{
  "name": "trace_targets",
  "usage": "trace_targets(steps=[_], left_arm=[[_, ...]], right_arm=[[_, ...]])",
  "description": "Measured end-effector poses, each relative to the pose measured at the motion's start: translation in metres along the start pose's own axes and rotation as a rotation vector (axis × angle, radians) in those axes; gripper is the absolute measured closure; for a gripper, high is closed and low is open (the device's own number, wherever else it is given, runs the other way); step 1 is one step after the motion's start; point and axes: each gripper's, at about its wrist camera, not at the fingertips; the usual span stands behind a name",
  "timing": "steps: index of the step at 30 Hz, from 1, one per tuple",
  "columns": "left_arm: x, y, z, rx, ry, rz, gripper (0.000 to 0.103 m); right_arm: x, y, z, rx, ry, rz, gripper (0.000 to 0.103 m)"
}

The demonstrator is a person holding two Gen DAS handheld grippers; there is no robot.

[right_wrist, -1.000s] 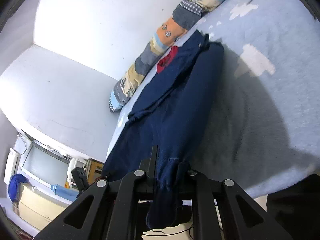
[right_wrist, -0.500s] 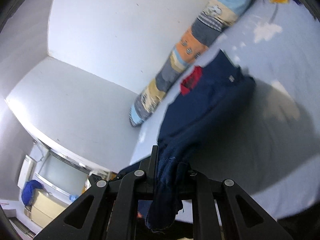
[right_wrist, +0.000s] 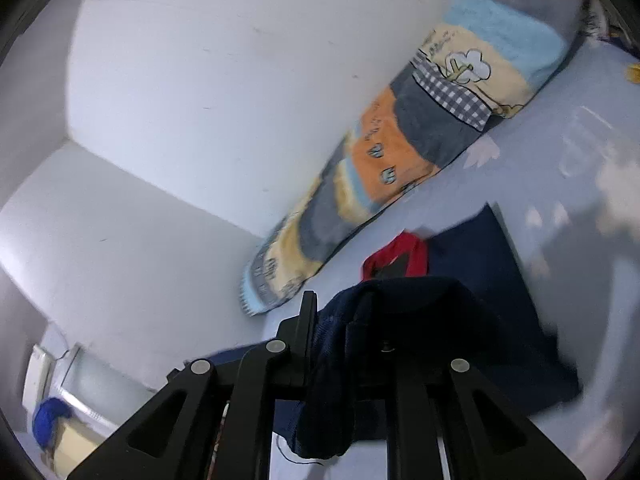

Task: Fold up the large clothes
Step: 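Lift the hem with both grippers and fold it toward the collar, then lower the folded hem onto the jacket and open both grippers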

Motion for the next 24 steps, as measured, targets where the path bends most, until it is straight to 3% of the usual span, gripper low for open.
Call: trace_targets(steps=[4,5,6,7,8,10,12,15,18,21,24], left_arm=[[0.089,-0.039,0.017,-0.09,-0.1,0.067,0.079],[0.109,-0.046,0.027,-0.136,-0.131,0.087,0.076],[0.125,-0.052,0.038,-0.192,-0.134,0.113,0.068],[0.139,-0.056,0.053,-0.274,-0.114,0.137,0.06],[0.145,-0.057,0.064,-0.337,-0.094,0.138,0.059],[0.142,-0.06,0.077,-0.382,-0.05,0.107,0.059],[0.132,-0.066,0.086,-0.381,-0.014,0.085,0.059],[0.1,-0.067,0.084,-0.298,0.026,0.037,0.059],[0.082,-0.052,0.071,-0.206,0.049,0.04,0.056],[0.071,-0.02,0.05,-0.078,0.082,0.088,0.056],[0.068,0.023,0.03,0.104,0.031,0.131,0.056]], right_arm=[[0.08,-0.026,-0.061,0.059,0.107,0.055,0.083],[0.095,-0.028,-0.078,0.088,0.136,0.072,0.077],[0.111,-0.028,-0.105,0.166,0.165,0.097,0.065],[0.118,-0.025,-0.124,0.24,0.16,0.097,0.058],[0.12,-0.021,-0.137,0.298,0.14,0.085,0.048],[0.116,-0.013,-0.156,0.382,0.089,0.043,0.045],[0.102,-0.014,-0.158,0.345,0.08,0.008,0.043],[0.09,-0.013,-0.135,0.188,0.093,0.037,0.041],[0.087,-0.002,-0.106,0.062,0.099,0.058,0.041],[0.098,0.021,-0.078,-0.033,0.092,0.145,0.041],[0.105,0.059,-0.064,-0.072,0.09,0.238,0.041]])
Point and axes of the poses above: each gripper's, at about its wrist camera, not at the fingertips, and x roughly the way its jaws point, z to its left, y to its underside, and after that the axes turned 14 degrees about -x, right-handed
